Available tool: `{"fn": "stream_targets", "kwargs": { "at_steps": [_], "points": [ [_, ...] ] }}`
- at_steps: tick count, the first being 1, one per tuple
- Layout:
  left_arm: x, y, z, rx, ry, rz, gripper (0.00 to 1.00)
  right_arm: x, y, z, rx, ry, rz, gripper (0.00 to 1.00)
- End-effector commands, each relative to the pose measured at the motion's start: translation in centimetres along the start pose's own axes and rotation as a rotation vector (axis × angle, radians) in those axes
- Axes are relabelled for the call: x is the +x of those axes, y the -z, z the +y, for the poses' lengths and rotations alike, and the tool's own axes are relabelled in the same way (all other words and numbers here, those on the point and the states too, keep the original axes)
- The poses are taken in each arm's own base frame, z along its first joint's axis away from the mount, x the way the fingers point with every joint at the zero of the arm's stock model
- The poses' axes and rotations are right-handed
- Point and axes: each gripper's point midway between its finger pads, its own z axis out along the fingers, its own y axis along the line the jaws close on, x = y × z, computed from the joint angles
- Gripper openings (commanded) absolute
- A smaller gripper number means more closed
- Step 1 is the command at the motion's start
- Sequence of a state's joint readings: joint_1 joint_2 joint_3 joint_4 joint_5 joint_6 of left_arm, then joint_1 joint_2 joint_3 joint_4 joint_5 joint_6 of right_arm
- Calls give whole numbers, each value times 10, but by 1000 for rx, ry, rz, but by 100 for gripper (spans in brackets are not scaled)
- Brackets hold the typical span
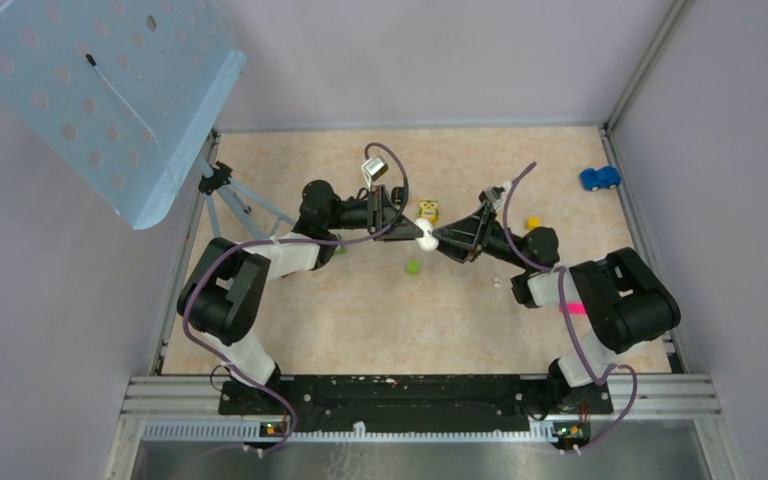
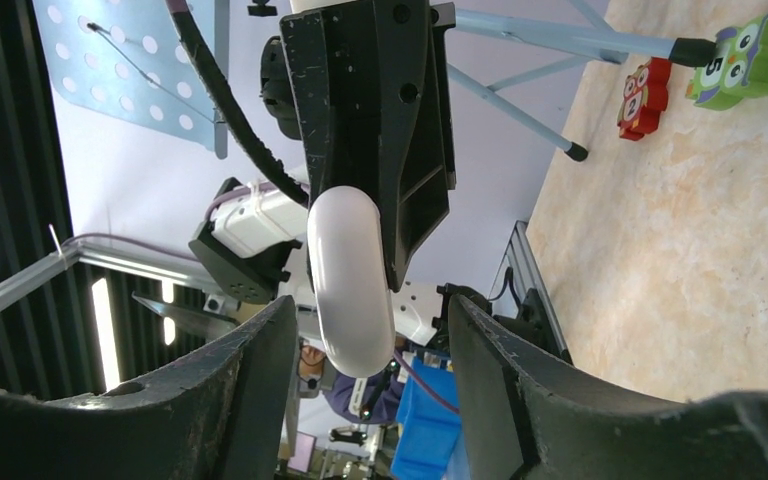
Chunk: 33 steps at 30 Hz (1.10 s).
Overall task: Insert the wireless bluetooth earbuds into the charging case
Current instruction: Pass from the left arm to the right
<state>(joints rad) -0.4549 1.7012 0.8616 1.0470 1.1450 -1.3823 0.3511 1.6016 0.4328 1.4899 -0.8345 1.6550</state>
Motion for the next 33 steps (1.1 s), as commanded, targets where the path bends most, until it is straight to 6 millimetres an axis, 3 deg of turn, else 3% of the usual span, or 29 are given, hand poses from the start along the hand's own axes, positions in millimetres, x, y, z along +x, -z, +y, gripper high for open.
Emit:
{"fn": "stream_targets", "kwargs": {
  "at_steps": [1,22,30,33],
  "points": [
    [-6,0,-28,51,-117,-4,0,9,4,39,-159,186,35,56],
    [0,1,-21,40,-90,1,0,12,-8,52,-206,253,70,51],
    [1,1,-21,39,-86,5,0,10,-9,53,-209,254,54,30],
    [-1,1,-22,40,-86,3,0,10,-9,51,-206,253,53,13]
  ]
}}
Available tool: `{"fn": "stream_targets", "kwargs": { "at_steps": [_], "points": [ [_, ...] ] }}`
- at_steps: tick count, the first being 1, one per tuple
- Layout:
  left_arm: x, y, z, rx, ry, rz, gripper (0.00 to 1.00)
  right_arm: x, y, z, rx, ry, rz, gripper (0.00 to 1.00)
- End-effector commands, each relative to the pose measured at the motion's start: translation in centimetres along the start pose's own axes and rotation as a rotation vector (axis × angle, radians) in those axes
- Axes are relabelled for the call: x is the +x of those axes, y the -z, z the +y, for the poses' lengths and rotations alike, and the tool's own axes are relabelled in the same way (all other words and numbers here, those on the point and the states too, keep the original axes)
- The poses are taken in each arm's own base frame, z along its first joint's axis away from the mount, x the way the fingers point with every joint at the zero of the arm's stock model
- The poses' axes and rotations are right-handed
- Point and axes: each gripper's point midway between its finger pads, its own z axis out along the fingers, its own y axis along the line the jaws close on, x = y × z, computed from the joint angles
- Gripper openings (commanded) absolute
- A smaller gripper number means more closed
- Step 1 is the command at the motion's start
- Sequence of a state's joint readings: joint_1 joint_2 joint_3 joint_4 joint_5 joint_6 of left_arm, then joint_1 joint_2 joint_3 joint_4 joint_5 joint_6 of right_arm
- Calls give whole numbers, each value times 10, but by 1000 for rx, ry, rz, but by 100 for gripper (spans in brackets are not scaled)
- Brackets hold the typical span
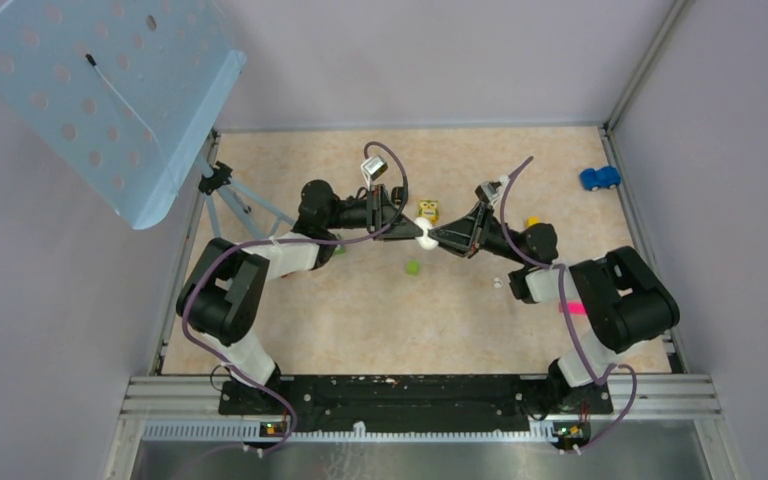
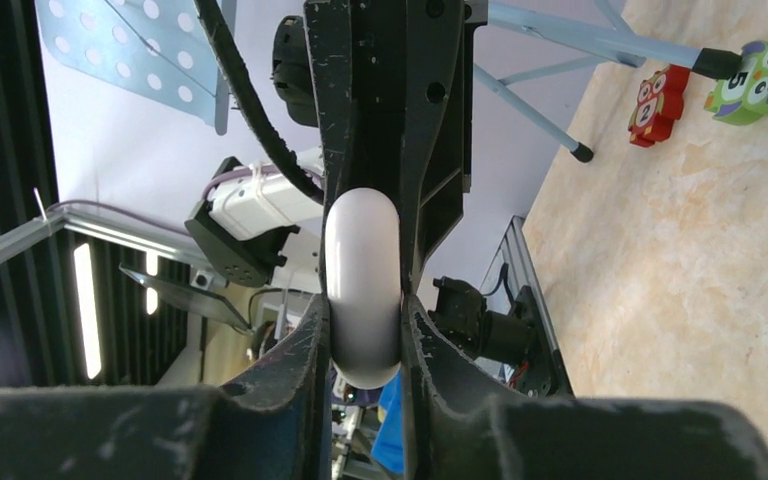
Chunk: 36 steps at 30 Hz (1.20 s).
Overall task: Insert the wireless bluetooth earbuds into the charging case
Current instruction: Pass from the left arm to the right, then open the charging case.
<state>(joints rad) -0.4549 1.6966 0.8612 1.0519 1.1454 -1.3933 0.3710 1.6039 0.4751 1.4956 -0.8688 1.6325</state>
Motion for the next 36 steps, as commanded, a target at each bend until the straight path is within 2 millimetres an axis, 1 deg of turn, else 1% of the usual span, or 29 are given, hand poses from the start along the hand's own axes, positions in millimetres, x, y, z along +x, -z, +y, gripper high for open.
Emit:
{"fn": "stream_targets", "kwargs": {
  "at_steps": [1,2,4,7,8,9,11,13,14,16,18,23,26,31,34,36],
  "points": [
    [-1,1,-20,35,-88,1,0,2,-2,41,-167,205,-5,5],
    [-2,1,-21,34,-89,2,0,1,-2,40,-165,202,-9,0],
    [-3,1,-19,21,-82,-2,0,1,-1,37,-153,200,-22,0],
    [-5,0,-11,-18,-51,-2,1,-2,0,26,-98,206,-48,0],
    [-5,-1,-10,-29,-44,-5,4,-3,1,21,-69,209,-60,0],
    [-6,0,-7,-43,-25,-6,13,-4,1,19,-48,225,-72,0],
    [-6,-1,-5,-53,-14,-7,35,-6,3,11,1,244,-93,0],
    [-6,-1,-4,-58,2,-9,43,-8,3,6,43,269,-107,0],
    [-6,-1,-4,-58,6,-11,45,-7,4,0,78,267,-108,0],
    [-7,0,-7,-55,9,-15,45,-8,3,-6,123,302,-109,0],
    [-8,-1,-9,-52,10,-17,42,-8,2,-10,163,329,-107,0],
    [-9,-1,-16,-44,4,-23,38,-11,2,-15,243,380,-115,0],
    [-8,0,-20,-38,0,-27,37,-14,5,-18,275,398,-133,0],
    [-4,3,-25,-40,5,-34,37,-19,8,-27,327,392,-159,0],
    [-2,4,-26,-41,5,-38,37,-21,13,-38,382,370,-175,0],
    [0,5,-22,-48,9,-34,36,-22,15,-44,408,359,-185,0]
  ]
}}
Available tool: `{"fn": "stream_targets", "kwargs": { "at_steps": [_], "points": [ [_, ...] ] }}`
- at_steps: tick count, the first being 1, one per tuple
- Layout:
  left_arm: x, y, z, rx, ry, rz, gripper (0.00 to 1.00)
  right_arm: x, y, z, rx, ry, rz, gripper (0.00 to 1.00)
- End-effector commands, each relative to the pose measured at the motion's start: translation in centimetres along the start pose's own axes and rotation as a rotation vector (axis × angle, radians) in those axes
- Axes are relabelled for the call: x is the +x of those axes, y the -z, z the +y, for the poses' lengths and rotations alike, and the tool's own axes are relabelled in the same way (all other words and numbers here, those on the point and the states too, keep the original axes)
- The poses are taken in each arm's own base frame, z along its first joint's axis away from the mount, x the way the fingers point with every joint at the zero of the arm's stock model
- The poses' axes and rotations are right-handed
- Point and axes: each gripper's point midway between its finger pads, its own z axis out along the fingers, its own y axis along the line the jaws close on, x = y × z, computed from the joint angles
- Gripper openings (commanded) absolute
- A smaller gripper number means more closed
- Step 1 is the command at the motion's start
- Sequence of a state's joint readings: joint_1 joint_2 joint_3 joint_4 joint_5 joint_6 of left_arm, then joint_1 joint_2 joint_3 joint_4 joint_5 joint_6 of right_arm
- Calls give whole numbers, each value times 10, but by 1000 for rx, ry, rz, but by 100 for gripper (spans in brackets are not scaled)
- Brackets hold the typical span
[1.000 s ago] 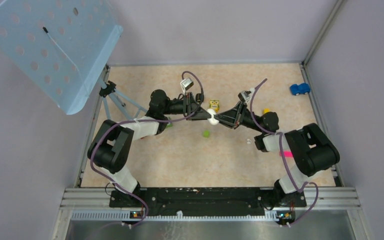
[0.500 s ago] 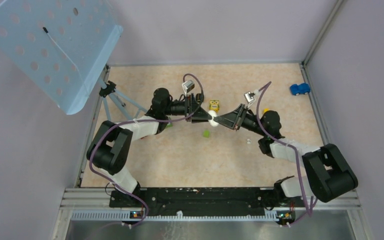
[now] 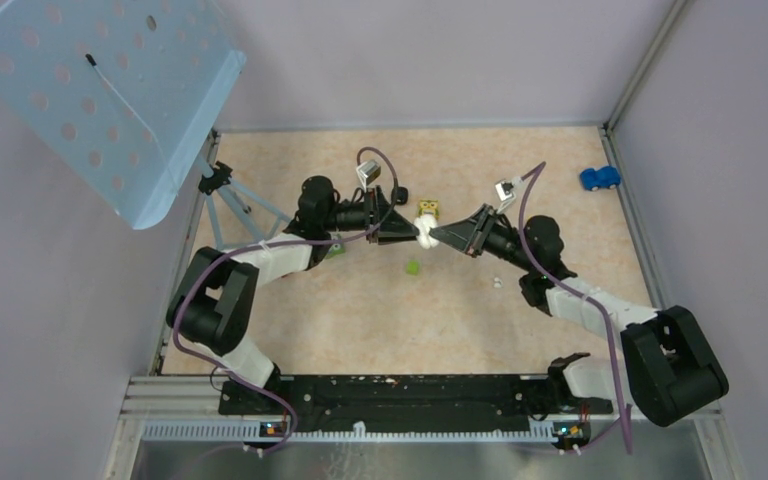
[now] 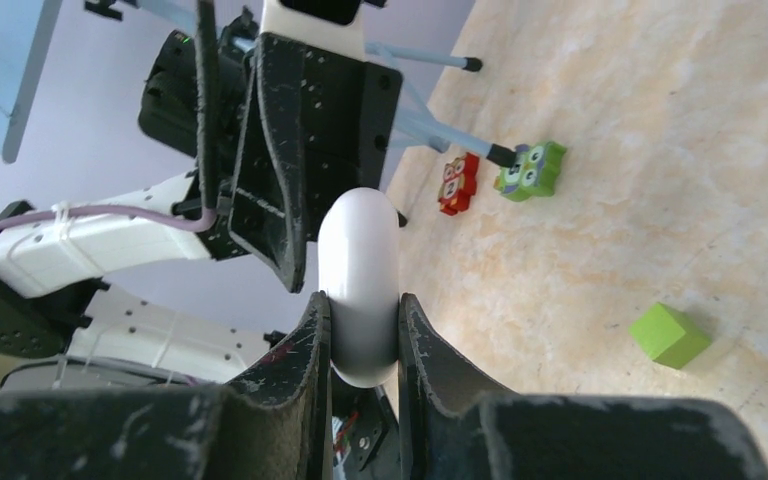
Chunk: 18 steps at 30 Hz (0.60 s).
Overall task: Insert the wireless bluetooth earbuds into the charging case
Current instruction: Open the charging case.
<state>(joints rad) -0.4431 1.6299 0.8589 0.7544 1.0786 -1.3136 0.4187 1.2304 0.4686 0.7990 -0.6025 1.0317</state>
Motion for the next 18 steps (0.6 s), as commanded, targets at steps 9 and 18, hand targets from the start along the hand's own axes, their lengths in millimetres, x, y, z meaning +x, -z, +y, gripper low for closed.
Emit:
{"fn": "stream_targets", "kwargs": {
  "at_steps": [9,18],
  "points": [
    [5,3,-40,84,-142,11,36,5,1,-46,220,-52,-6,0],
    [-6,0,-27,-43,-212,23,40,7,1,-47,236,-100,5,0]
  ]
}}
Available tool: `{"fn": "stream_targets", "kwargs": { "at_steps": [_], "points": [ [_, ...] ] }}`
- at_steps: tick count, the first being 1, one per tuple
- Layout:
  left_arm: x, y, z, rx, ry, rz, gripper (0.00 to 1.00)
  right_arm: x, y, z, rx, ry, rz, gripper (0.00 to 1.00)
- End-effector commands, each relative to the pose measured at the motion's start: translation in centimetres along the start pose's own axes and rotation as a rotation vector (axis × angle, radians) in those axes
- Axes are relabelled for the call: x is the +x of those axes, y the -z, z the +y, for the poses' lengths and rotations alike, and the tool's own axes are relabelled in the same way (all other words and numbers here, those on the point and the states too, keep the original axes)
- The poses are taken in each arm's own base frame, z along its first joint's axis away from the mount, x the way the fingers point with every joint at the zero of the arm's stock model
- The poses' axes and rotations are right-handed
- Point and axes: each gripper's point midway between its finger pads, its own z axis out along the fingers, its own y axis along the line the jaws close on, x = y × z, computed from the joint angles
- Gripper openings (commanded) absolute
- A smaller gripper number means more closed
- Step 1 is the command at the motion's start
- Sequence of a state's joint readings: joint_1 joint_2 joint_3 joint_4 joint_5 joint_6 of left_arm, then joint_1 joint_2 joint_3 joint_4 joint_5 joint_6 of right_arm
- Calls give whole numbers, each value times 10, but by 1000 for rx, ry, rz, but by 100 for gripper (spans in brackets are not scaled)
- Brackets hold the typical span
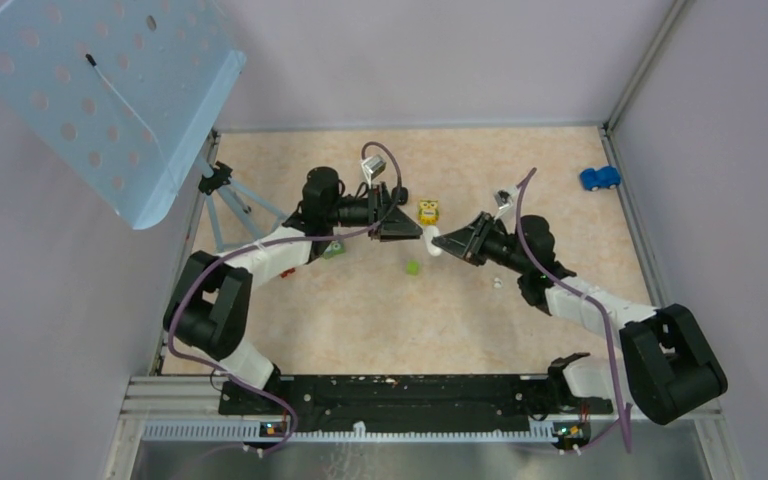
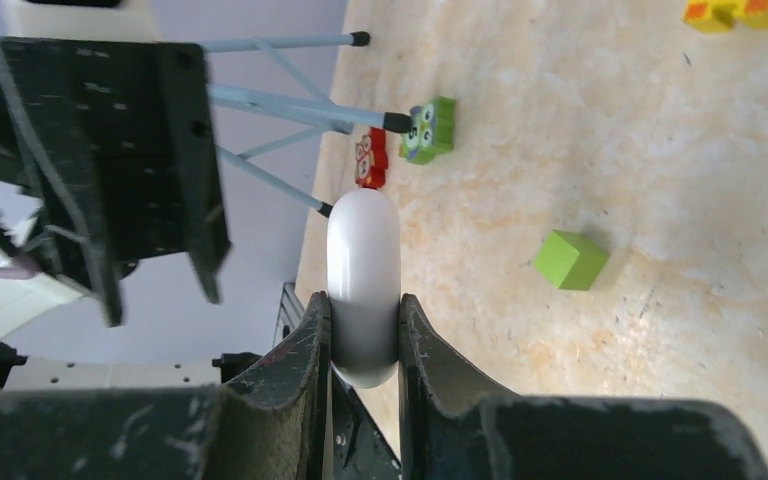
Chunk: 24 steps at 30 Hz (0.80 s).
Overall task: Insert the wireless bluetooth earbuds into the charging case
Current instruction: Open the charging case, then pass from the left arm to the right
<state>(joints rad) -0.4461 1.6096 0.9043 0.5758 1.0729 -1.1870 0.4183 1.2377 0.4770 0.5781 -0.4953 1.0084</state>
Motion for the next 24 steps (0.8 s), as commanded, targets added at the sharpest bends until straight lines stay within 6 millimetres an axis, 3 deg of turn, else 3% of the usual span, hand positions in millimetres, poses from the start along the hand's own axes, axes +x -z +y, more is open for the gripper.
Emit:
{"fn": "stream_targets", "kwargs": {
  "at_steps": [1,9,12,15,18,21,24],
  "points": [
    [-7,3,-31,1,-190,5,40,-4,-2,2,20,-14,-2,0],
    [-16,8,-25,-88,-286,-24,42,-9,0,-3,62,-59,2,0],
    [-19,11,-17,-191,-393,-50,54,-11,0,-11,103,-140,27,0],
    [-25,18,-5,-349,-576,-107,65,-8,2,-16,137,-234,68,0],
    [-28,24,-3,-445,-755,-138,70,-4,4,-22,170,-332,101,0],
    [-21,21,0,-494,-1009,-141,72,2,8,-26,183,-416,146,0],
    [-5,11,-11,-490,-1347,-143,79,9,12,-25,198,-473,193,0]
  ]
}}
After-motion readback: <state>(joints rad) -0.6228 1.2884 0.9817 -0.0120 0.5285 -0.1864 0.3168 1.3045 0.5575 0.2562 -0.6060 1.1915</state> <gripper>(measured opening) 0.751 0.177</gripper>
